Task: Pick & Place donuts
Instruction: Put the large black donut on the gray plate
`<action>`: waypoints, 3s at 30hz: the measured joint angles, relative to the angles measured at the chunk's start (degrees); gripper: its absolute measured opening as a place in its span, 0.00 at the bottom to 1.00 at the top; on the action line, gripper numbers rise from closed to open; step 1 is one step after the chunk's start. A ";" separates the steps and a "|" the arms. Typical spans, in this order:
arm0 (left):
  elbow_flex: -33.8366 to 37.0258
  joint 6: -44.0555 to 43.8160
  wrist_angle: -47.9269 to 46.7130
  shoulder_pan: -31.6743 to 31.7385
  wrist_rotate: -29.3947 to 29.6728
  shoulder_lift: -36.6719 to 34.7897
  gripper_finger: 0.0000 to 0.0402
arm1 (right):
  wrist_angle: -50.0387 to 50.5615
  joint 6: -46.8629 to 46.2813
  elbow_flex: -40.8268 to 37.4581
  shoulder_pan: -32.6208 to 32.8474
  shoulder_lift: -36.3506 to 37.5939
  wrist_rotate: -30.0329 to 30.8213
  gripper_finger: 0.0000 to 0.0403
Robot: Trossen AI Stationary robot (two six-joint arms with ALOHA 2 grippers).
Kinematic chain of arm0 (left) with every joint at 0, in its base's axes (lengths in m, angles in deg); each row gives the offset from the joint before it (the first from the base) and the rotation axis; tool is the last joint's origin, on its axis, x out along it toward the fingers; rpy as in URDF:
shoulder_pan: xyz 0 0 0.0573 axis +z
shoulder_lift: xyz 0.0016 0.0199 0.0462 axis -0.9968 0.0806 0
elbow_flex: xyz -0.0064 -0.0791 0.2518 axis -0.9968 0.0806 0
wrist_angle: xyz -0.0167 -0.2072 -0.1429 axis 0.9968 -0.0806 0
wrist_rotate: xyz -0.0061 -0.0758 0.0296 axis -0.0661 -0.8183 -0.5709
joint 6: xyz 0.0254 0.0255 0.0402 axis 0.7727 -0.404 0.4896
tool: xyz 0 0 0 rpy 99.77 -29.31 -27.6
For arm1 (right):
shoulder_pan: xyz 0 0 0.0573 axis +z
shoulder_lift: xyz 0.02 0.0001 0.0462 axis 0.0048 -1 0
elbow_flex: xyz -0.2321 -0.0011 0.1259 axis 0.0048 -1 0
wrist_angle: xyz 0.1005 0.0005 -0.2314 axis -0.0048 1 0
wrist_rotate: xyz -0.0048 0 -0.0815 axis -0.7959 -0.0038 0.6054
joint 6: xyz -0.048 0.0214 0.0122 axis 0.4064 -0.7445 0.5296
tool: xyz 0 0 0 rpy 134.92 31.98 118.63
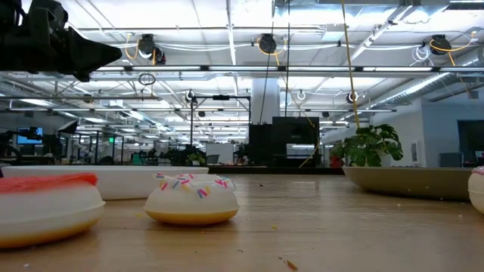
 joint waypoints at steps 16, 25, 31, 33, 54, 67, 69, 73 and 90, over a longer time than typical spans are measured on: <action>0.00 0.14 0.03 0.00 0.04 0.00 0.09 | -9.65 -4.15 -7.77 0.22 0.25 -1.45 0.60; 0.00 -0.04 0.03 -0.02 0.07 0.00 0.09 | -12.68 -1.96 -8.55 0.37 0.13 -1.67 0.53; 0.00 -0.02 0.03 0.00 0.07 0.00 0.09 | -13.78 -0.52 -8.62 0.19 0.02 -3.72 0.33; 0.00 -0.04 0.03 -0.02 0.07 0.00 0.09 | -13.88 0.43 -8.37 -0.18 -0.04 -4.95 0.26; 0.00 -0.41 -0.08 -0.01 0.09 0.00 0.09 | 21.39 16.93 23.18 -6.37 -0.04 -10.22 0.06; 0.00 -0.39 -1.62 -0.02 0.09 0.00 0.09 | 26.44 21.67 27.65 -10.25 -0.02 -9.27 0.06; 0.00 0.16 -1.61 0.00 0.09 0.00 0.09 | 26.45 21.72 27.65 -10.29 -0.02 -8.39 0.06; 0.00 0.90 -1.61 -0.02 0.11 0.00 0.09 | 26.45 21.21 27.65 -10.27 -0.02 -7.24 0.06; 0.00 3.97 -1.37 -0.02 0.11 0.00 0.09 | 26.77 21.77 27.65 -12.41 -0.02 -3.93 0.05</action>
